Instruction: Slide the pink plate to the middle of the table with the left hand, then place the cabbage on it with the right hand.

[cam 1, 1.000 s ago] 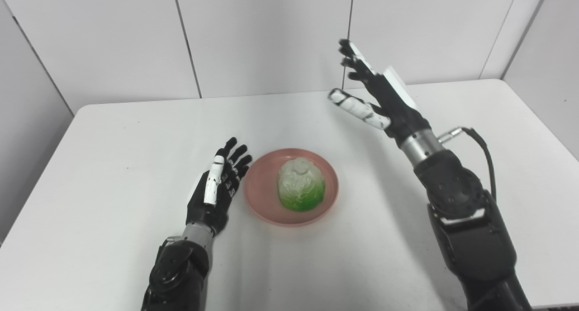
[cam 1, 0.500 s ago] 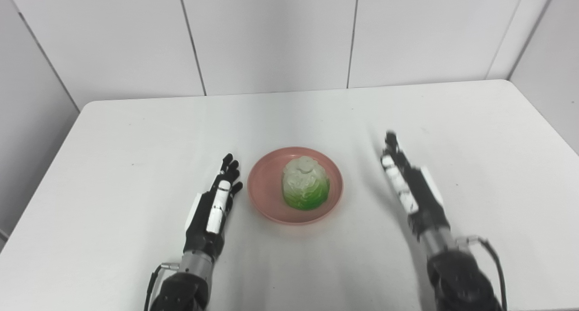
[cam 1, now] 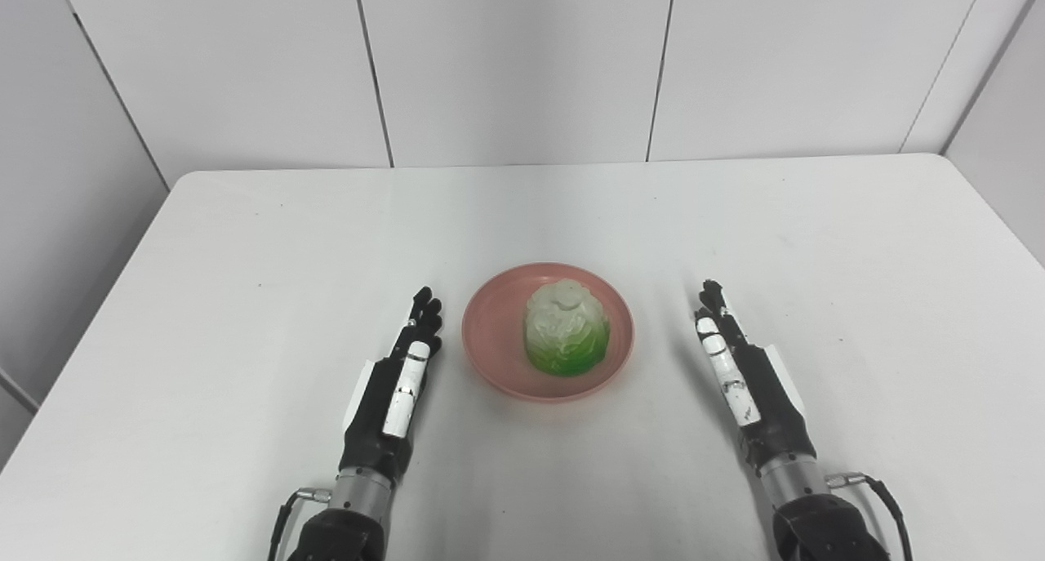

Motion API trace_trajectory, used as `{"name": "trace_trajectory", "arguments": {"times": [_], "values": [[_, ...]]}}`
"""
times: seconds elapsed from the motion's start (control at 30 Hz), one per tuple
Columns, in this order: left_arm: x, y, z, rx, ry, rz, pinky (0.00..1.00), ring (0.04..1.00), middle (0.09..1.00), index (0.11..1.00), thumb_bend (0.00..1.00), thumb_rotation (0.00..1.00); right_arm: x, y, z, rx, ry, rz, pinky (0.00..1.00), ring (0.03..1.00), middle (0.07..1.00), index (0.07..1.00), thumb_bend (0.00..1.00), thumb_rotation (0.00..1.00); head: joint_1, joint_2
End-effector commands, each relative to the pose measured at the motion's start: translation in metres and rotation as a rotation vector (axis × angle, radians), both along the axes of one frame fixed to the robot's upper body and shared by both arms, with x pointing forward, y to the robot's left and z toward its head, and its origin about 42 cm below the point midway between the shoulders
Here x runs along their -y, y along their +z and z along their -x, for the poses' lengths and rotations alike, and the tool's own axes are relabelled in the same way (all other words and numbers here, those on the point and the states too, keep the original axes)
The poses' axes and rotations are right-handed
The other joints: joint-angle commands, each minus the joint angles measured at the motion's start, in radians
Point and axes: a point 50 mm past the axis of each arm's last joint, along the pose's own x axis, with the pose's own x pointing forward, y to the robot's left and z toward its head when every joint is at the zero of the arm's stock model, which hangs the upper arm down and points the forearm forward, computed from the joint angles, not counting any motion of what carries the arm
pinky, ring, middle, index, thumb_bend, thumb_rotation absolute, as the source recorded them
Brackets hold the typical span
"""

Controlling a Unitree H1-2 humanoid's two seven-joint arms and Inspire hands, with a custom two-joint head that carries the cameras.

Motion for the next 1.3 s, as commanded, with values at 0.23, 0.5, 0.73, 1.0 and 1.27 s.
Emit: {"name": "trace_trajectory", "arguments": {"times": [0.23, 0.5, 0.73, 1.0, 1.27], "values": [[-0.0071, -0.0040, -0.0087, -0.011, 0.023, -0.019, 0.99, 0.996, 1.000, 1.000, 0.40, 1.00, -0.0040, 0.0077, -0.0094, 0.026, 0.022, -0.007, 0.99, 0.996, 1.000, 0.997, 0.24, 1.00, 0.003, 0.002], [-0.0072, -0.0024, -0.0093, -0.014, 0.021, -0.013, 1.00, 0.997, 1.000, 1.000, 0.41, 1.00, -0.0047, 0.0082, -0.0096, 0.017, 0.030, -0.017, 1.00, 1.000, 1.000, 0.998, 0.24, 1.00, 0.000, 0.000], [-0.0075, -0.0009, -0.0091, -0.017, 0.018, -0.001, 1.00, 0.997, 1.000, 1.000, 0.41, 1.00, -0.0051, 0.0080, -0.0094, 0.009, 0.040, -0.027, 1.00, 0.999, 1.000, 1.000, 0.26, 1.00, -0.001, 0.002], [-0.0072, -0.0003, -0.0092, -0.020, 0.018, -0.001, 1.00, 0.996, 1.000, 1.000, 0.41, 1.00, -0.0069, 0.0090, -0.0089, 0.005, 0.045, -0.042, 1.00, 0.997, 1.000, 0.999, 0.26, 1.00, -0.010, 0.005], [-0.0068, 0.0036, -0.0087, -0.023, 0.019, 0.000, 0.99, 0.989, 1.000, 1.000, 0.40, 1.00, -0.0082, 0.0089, -0.0083, 0.006, 0.050, -0.037, 1.00, 0.994, 1.000, 0.996, 0.24, 1.00, -0.011, 0.005]]}}
